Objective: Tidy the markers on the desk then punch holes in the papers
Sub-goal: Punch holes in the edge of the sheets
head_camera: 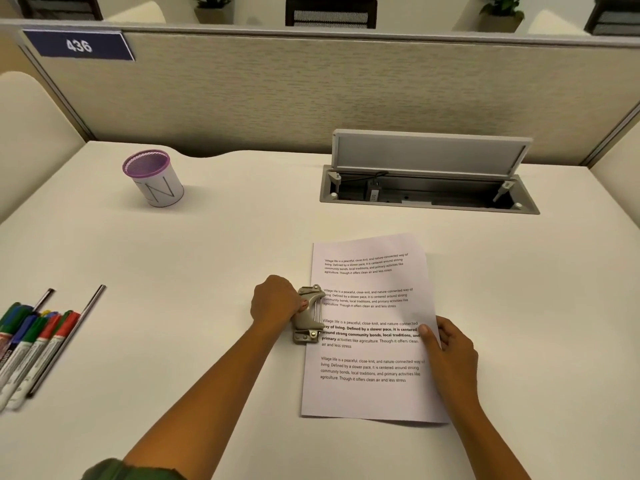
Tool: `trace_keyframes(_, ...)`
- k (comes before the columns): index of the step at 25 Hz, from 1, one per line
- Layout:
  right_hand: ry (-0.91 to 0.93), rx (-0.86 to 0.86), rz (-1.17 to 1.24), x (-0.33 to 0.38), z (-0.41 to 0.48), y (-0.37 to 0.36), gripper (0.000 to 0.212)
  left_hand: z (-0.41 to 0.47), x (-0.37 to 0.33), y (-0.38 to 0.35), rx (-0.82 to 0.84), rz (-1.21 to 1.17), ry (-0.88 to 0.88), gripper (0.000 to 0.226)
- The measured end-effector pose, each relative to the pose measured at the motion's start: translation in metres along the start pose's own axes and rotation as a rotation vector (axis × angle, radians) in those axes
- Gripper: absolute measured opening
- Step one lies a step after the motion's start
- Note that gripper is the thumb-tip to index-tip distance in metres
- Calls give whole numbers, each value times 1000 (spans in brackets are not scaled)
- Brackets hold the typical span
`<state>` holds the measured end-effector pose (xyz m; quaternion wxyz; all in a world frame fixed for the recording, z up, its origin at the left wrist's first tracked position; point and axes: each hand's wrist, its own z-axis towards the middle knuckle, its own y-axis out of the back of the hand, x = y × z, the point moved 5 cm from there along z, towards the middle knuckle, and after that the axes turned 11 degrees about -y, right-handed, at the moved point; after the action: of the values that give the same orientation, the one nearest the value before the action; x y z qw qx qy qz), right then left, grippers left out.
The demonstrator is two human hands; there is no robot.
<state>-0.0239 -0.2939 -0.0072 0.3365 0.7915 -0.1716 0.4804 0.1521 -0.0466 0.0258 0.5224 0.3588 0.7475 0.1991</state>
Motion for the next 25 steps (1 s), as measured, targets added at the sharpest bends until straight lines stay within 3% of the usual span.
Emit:
trace_keyframes(2, -31, 30, 6, 2, 2, 1, 20, -7, -8, 3, -61, 60, -41, 9)
trace_keyframes(6, -44, 56, 15, 10, 1, 10, 19, -15, -12, 5, -100, 31, -73, 19)
trace_keyframes(12, -8, -64, 50, 21, -7, 46, 13, -42, -6, 14, -235, -94, -136, 22)
trace_keyframes(16, 46, -94, 89, 34, -21, 63, 11, -71, -11, 11, -341, -335, -369, 10)
trace_keyframes(21, 126, -97, 164, 49, -42, 71, 9, -101, -36, 7, -187, -501, -559, 31)
trace_keyframes(25, 220, -112, 227, 62, -61, 74, 13, -118, -54, 4, -44, -636, -578, 19)
